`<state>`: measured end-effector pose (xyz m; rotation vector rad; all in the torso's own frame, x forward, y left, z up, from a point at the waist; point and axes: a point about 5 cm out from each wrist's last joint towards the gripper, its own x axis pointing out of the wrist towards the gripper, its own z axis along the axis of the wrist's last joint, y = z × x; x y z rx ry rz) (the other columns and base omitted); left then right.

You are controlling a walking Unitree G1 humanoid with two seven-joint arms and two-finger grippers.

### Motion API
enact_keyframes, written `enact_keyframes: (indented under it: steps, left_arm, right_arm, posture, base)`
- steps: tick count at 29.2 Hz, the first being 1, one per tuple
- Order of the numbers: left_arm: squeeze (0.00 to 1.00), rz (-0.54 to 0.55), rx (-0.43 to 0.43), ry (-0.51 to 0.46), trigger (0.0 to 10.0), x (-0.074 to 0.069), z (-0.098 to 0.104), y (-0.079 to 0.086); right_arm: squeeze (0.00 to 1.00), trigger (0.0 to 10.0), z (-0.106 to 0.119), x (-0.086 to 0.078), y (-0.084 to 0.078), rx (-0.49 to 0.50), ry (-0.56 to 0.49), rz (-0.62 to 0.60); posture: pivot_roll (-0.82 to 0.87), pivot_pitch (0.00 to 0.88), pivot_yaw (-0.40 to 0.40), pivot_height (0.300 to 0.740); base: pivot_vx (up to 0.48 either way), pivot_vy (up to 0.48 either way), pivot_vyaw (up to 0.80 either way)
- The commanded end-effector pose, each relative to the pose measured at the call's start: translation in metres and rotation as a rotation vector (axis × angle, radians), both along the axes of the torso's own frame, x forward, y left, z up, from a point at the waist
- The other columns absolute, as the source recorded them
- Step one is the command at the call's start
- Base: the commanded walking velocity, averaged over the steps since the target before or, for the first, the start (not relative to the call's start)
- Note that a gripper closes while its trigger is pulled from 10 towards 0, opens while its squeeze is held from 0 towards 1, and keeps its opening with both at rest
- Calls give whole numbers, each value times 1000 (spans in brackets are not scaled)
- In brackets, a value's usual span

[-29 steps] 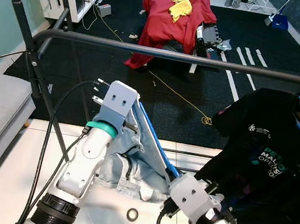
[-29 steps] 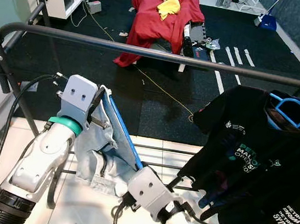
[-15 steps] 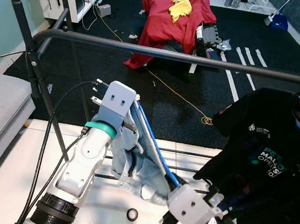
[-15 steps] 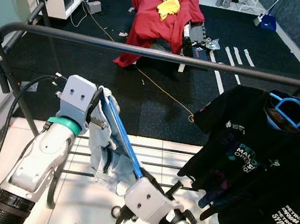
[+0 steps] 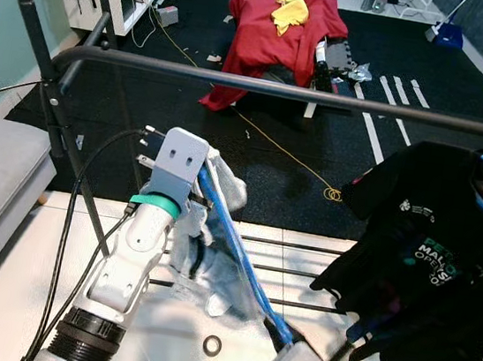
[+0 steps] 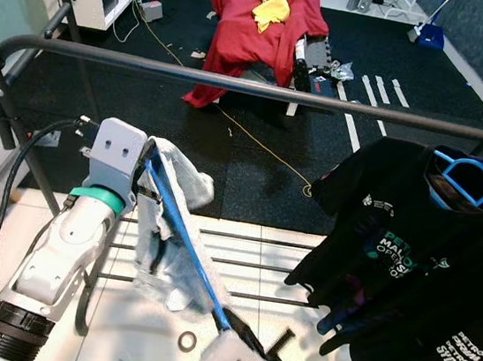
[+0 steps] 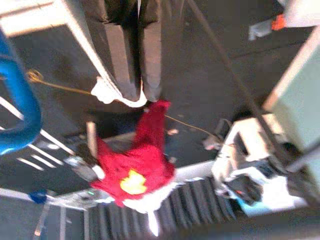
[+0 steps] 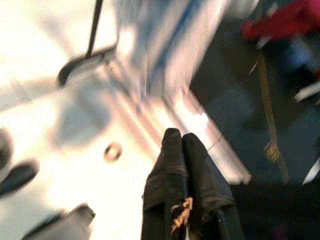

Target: Hang hanger

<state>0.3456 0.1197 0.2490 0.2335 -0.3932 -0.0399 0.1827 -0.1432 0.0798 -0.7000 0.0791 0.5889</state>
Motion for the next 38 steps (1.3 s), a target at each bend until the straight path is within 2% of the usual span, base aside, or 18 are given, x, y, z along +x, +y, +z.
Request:
enact_keyframes:
  steps: [1, 2, 3, 5, 6, 7, 8, 10, 12, 15, 21, 22, 26, 28, 31, 34, 38]
  left_arm:
    - [0, -7, 1, -37, 0, -3, 6, -3]
    - [0, -7, 1, -37, 0, -3, 6, -3]
    - [0, -22, 9, -32, 0, -3, 5, -6]
    - [0, -22, 9, -32, 0, -3, 5, -6]
    - [0, -48, 26, -23, 0, -4, 2, -10]
    - [0, -48, 26, -23, 0, -4, 2, -10]
    - [0, -94, 38, 8, 0, -8, -8, -18]
    - [0, -94, 38, 8, 0, -8, -8, -18]
    - [0, -101, 15, 22, 0, -10, -11, -20]
    - [0, -100, -29, 16, 0, -9, -5, -19]
    - [0, -100, -58, 6, 0, -9, 1, -19]
    - [0, -107, -68, 2, 0, -10, 3, -19]
    - [0, -130, -99, -15, 0, -12, 10, -22]
    - [0, -146, -136, -41, 0, -13, 21, -22]
    - [0, -149, -150, -58, 0, -14, 27, -22]
    - [0, -183, -211, -111, 0, -18, 43, -21]
    - [0, -214, -231, -133, 0, -21, 49, -23]
  right_arm:
    - [0, 0, 7, 3, 1, 16, -60, -22]
    - [0, 0, 7, 3, 1, 16, -60, -22]
    - [0, 0, 18, 9, 1, 37, -135, -35]
    - [0, 0, 18, 9, 1, 37, -135, -35]
    - [0, 0, 33, 17, 4, 74, -219, -42]
    - [0, 0, 33, 17, 4, 74, -219, -42]
    - [0, 0, 63, 33, 12, 135, -364, -31]
    - [0, 0, 63, 33, 12, 135, -364, -31]
    - [0, 0, 74, 41, 16, 150, -410, -16]
    - [0, 0, 69, 42, 18, 134, -407, 9]
    - [0, 0, 67, 46, 18, 141, -408, -4]
    - [0, 10000, 65, 47, 18, 151, -403, -22]
    - [0, 10000, 59, 51, 15, 201, -356, -78]
    - [0, 10000, 48, 52, 14, 291, -273, -128]
    - [0, 10000, 45, 52, 14, 299, -263, -132]
    - [0, 10000, 39, 50, 13, 272, -261, -120]
    - [0, 10000, 39, 51, 12, 249, -275, -118]
  posture:
    - [-189, 196, 70, 740]
    - [-189, 196, 70, 740]
    - [-190, 195, 72, 740]
    - [-190, 195, 72, 740]
    - [-191, 194, 74, 740]
    - [-191, 194, 74, 740]
    - [-192, 191, 74, 740]
    - [-192, 191, 74, 740]
    - [-184, 188, 67, 740]
    - [-180, 187, 61, 740]
    - [-180, 187, 59, 740]
    - [-180, 185, 56, 740]
    - [-180, 184, 56, 740]
    - [-180, 178, 57, 740]
    - [-179, 175, 58, 740]
    - [-181, 173, 58, 740]
    - [-183, 170, 56, 740]
  base:
    - [0, 0, 0]
    - [0, 0, 0]
    - [0, 0, 0]
    - [0, 0, 0]
    - [0, 0, 0]
    - [0, 0, 0]
    - [0, 0, 0]
    - [0, 0, 0]
    - [0, 0, 0]
    - [0, 0, 0]
    - [0, 0, 0]
    - [0, 0, 0]
    - [0, 0, 0]
    - [0, 0, 0]
    - [0, 0, 0]
    - [0, 0, 0]
    - [0, 0, 0]
